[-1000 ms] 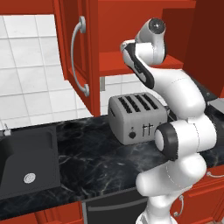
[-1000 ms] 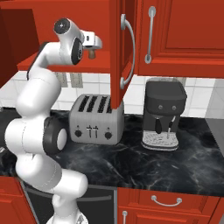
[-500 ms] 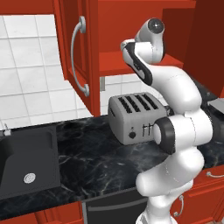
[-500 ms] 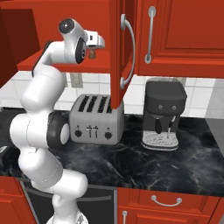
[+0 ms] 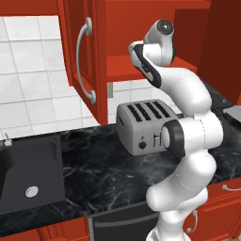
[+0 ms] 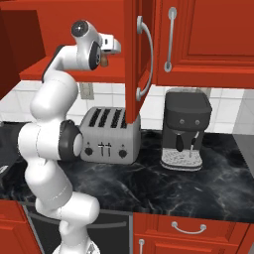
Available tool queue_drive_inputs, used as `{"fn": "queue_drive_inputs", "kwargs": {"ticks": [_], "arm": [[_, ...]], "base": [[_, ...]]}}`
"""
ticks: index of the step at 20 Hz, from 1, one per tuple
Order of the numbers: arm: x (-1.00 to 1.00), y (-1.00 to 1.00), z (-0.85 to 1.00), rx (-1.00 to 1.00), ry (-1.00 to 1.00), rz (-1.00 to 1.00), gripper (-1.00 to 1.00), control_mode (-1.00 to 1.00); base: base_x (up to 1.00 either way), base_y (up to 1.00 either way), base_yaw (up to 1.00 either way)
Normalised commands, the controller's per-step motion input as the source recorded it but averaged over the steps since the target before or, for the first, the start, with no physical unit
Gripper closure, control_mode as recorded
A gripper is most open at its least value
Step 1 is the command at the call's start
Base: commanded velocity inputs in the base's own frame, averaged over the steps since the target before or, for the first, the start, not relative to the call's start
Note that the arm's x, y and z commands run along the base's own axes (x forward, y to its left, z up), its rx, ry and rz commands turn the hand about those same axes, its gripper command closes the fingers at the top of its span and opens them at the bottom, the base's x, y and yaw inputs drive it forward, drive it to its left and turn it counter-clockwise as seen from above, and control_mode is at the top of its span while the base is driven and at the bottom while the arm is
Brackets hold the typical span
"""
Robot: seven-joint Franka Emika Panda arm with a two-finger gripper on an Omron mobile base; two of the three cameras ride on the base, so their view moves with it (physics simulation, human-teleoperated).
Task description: Take 2 condiments from the cabinet and move them on the counter near the stove.Make sure the condiments are lined up with each other, next to each other.
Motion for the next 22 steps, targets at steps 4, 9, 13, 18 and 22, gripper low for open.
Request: {"fn": "queue_drive_inputs", "kwargs": {"ticks": [4,9,13,18,22], "arm": [[0.11,0.0,0.0,0.0,0.0,0.0,-1.0,-1.0],[0.11,0.0,0.0,0.0,0.0,0.0,-1.0,-1.0],[0.05,0.0,0.0,0.0,0.0,0.0,-1.0,-1.0],[0.02,0.0,0.0,0.0,0.0,0.0,-1.0,-1.0],[0.0,0.0,0.0,0.0,0.0,0.0,1.0,-1.0]], "base": [[0.0,0.0,0.0],[0.0,0.0,0.0],[0.0,0.0,0.0],[0.0,0.0,0.0],[0.0,0.0,0.0]]}}
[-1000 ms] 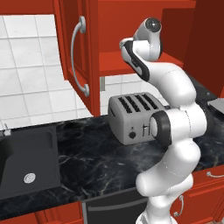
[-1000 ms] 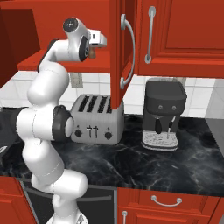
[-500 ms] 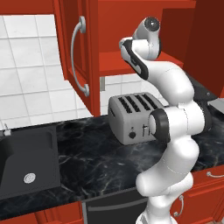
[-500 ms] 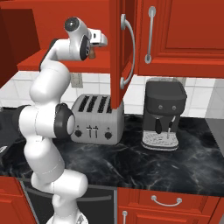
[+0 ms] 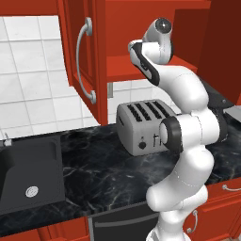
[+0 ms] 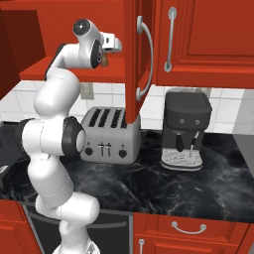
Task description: Take 2 condiments from the cabinet and move them on the counter near the stove.Make sure the condiments are lined up with each other, next to each other.
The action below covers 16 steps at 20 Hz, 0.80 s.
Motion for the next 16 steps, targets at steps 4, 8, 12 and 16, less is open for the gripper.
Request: {"fn": "queue_drive_inputs", "kwargs": {"ticks": [4,8,12,16], "arm": [[0.0,0.0,0.0,0.0,0.0,0.0,1.0,-1.0],[0.0,0.0,0.0,0.0,0.0,0.0,1.0,-1.0],[0.0,0.0,0.0,0.0,0.0,0.0,1.0,-1.0],[0.0,0.0,0.0,0.0,0.0,0.0,1.0,-1.0]], "base": [[0.0,0.0,0.0],[0.0,0.0,0.0],[0.0,0.0,0.0],[0.0,0.0,0.0]]}}
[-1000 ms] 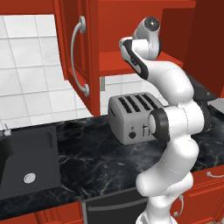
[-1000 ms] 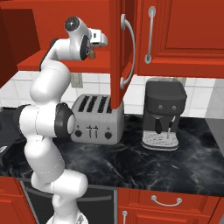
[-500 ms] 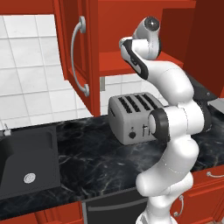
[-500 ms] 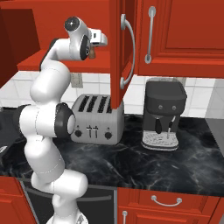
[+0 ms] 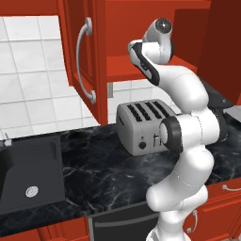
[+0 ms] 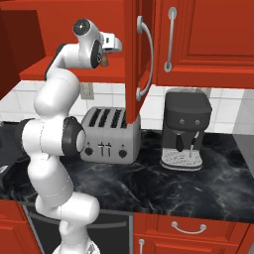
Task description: Take 2 condiments from the cabinet and move them on the counter near the stove.Make sure the condiments are lined up with each other, next to each other.
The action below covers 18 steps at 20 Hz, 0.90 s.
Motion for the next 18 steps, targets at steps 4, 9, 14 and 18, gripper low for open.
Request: {"fn": "queue_drive_inputs", "kwargs": {"ticks": [4,9,14,18], "arm": [[-0.03,0.0,0.0,0.0,0.0,0.0,1.0,-1.0],[-0.32,0.03,0.0,0.0,-0.02,0.0,1.0,-1.0],[-0.7,0.0,0.0,0.0,-0.14,0.0,1.0,-1.0],[-0.92,0.0,0.01,0.0,-0.22,0.0,1.0,-1.0]], "base": [[0.0,0.0,0.0],[0.0,0.0,0.0],[0.0,0.0,0.0],[0.0,0.0,0.0]]}}
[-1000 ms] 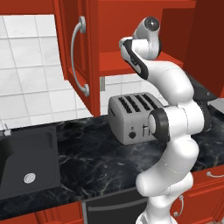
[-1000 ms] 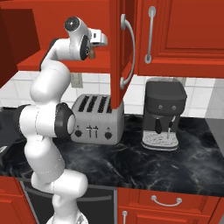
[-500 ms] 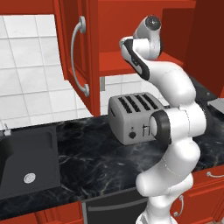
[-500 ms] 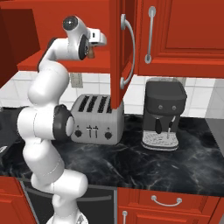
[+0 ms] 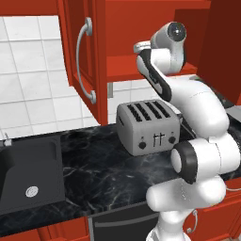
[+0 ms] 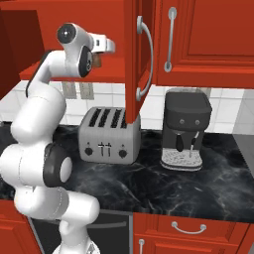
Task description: Take 2 condiments from the cabinet and move them on the counter near the stove.Make sure the condiments are lined up with each other, next to each other.
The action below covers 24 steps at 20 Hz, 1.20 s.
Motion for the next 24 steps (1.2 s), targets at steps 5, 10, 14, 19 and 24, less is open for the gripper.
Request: {"fn": "queue_drive_inputs", "kwargs": {"ticks": [5,10,14,19,24], "arm": [[-0.94,0.0,0.17,0.0,-0.2,0.0,1.0,-1.0],[-0.97,0.0,0.33,0.0,-0.01,0.0,1.0,-1.0],[-0.99,0.0,0.3,0.0,0.01,0.01,1.0,-1.0],[-0.98,0.0,0.25,0.0,0.12,0.03,1.0,-1.0],[-0.88,0.0,0.05,0.0,0.14,0.08,1.0,-1.0]], "base": [[0.0,0.0,0.0],[0.0,0.0,0.0],[0.0,0.0,0.0],[0.0,0.0,0.0],[0.0,0.0,0.0]]}}
